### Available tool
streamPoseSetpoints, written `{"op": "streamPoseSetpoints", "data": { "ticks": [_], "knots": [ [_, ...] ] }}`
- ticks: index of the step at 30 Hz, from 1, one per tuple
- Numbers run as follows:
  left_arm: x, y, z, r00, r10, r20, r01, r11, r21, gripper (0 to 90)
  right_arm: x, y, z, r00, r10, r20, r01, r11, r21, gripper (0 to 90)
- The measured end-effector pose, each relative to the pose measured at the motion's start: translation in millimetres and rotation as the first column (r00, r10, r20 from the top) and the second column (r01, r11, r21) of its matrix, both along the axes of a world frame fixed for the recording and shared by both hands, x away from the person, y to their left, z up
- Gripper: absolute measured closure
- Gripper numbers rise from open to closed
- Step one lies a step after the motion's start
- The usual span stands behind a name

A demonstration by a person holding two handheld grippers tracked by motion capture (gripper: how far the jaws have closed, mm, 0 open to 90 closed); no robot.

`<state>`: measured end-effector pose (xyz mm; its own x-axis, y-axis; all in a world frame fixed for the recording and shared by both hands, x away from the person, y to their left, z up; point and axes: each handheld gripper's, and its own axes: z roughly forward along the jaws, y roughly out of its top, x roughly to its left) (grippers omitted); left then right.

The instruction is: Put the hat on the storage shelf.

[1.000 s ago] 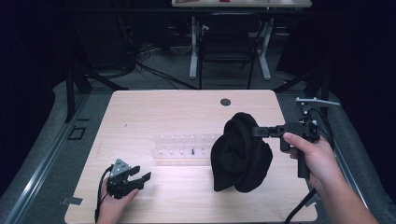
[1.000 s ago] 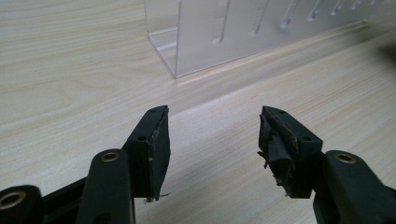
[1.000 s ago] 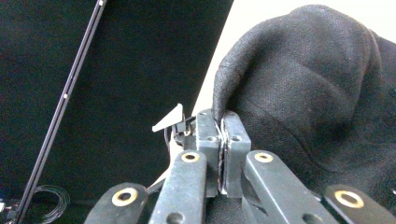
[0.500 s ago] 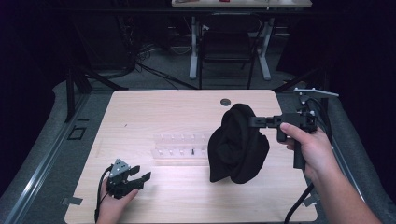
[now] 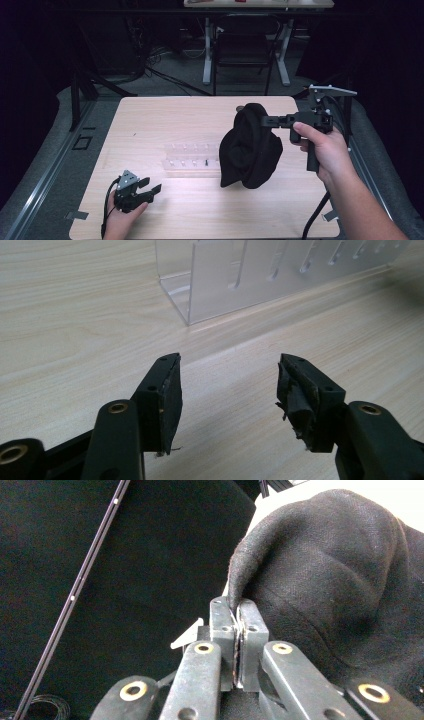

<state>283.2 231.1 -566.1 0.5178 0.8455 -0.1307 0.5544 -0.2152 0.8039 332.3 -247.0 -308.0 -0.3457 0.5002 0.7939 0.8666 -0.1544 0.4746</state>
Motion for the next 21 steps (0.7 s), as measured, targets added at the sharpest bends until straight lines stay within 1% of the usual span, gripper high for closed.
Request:
{"op": "streamPoseSetpoints", "data": {
  "ticks": [4,8,10,11,12,15,20,21],
  "knots": [
    [0.2,0.1,0.0,1.0,0.0,0.001,0.0,1.0,0.0,43.8,4.5,4.3,2.6,1.0,-0.007,-0.003,0.007,1.0,0.013,88.2],
    [0.2,0.1,0.1,1.0,-0.001,0.001,0.001,1.0,-0.002,43.8,8.9,7.4,3.4,0.9999,-0.008,-0.007,0.008,1.0,0.013,88.2],
    [0.1,0.1,0.0,1.0,0.001,0.0,-0.001,1.0,-0.005,43.8,11.0,9.1,3.9,0.9999,-0.009,-0.007,0.009,1.0,0.015,88.2],
    [0.1,0.6,0.6,1.0,-0.003,-0.008,0.003,1.0,-0.001,43.8,12.1,10.4,4.3,0.9999,-0.014,-0.006,0.014,1.0,0.016,88.2],
    [0.2,0.1,-0.1,1.0,0.002,-0.002,-0.002,1.0,-0.008,43.8,13.2,11.0,4.9,0.9999,-0.014,-0.008,0.014,1.0,0.017,88.2],
    [0.4,0.4,0.2,1.0,-0.001,-0.001,0.001,1.0,-0.004,43.8,16.5,13.9,6.3,0.9998,-0.019,-0.006,0.019,1.0,0.022,88.2],
    [0.5,0.7,0.3,1.0,-0.002,-0.002,0.002,1.0,-0.004,43.8,21.6,18.6,7.7,0.9997,-0.025,-0.005,0.025,0.999,0.023,88.2],
    [0.5,0.8,0.4,1.0,-0.002,-0.002,0.002,1.0,-0.004,43.8,24.0,21.3,8.2,0.9996,-0.03,0.002,0.03,0.999,0.017,88.2]
  ]
}}
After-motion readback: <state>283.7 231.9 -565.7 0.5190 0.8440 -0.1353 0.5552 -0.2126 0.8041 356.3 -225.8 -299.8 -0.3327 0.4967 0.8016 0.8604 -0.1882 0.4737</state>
